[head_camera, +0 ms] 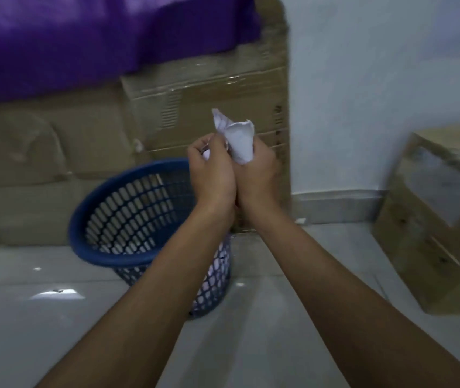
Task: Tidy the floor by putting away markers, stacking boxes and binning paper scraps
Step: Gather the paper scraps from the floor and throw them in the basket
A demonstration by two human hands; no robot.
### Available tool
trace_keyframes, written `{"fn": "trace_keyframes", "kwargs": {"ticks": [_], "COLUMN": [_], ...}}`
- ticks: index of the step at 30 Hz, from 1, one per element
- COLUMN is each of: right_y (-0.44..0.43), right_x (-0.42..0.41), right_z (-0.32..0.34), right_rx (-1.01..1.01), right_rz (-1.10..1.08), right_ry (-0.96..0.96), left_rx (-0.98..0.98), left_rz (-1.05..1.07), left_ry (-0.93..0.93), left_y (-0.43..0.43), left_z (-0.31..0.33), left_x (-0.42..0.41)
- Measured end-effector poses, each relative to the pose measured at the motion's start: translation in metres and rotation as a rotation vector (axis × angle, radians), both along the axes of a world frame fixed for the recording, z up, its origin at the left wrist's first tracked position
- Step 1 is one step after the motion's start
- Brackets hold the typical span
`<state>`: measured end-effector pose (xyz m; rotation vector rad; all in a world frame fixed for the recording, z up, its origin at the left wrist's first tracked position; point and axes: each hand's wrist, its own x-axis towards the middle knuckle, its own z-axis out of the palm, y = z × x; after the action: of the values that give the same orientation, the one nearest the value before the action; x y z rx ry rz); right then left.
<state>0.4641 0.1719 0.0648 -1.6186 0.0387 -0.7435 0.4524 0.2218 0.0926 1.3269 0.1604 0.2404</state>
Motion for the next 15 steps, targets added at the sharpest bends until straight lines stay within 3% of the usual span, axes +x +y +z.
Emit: {"fn": "trace_keyframes", "kwargs": {"ticks": [6, 10, 15], "right_y": [0.067, 0.081, 0.071], "right_x": [0.024, 0.028, 0.032], "right_z": [-0.007, -0.009, -0.009], "right_rx": [-0.164, -0.555, -0.751], "right_rz": [0.421, 0.374, 0.266], "right_ry": [0.211, 0.213, 0.327], "left_rx": [0.091, 0.201, 0.245], "left_rz": [0.141, 0.170, 0.182], "left_ry": [0.115, 0.174, 0.155], "left_y": [0.095, 0.125, 0.130], "left_z": [-0.006, -0.011, -0.018], "left_x": [0.023, 0.029, 0.032]}}
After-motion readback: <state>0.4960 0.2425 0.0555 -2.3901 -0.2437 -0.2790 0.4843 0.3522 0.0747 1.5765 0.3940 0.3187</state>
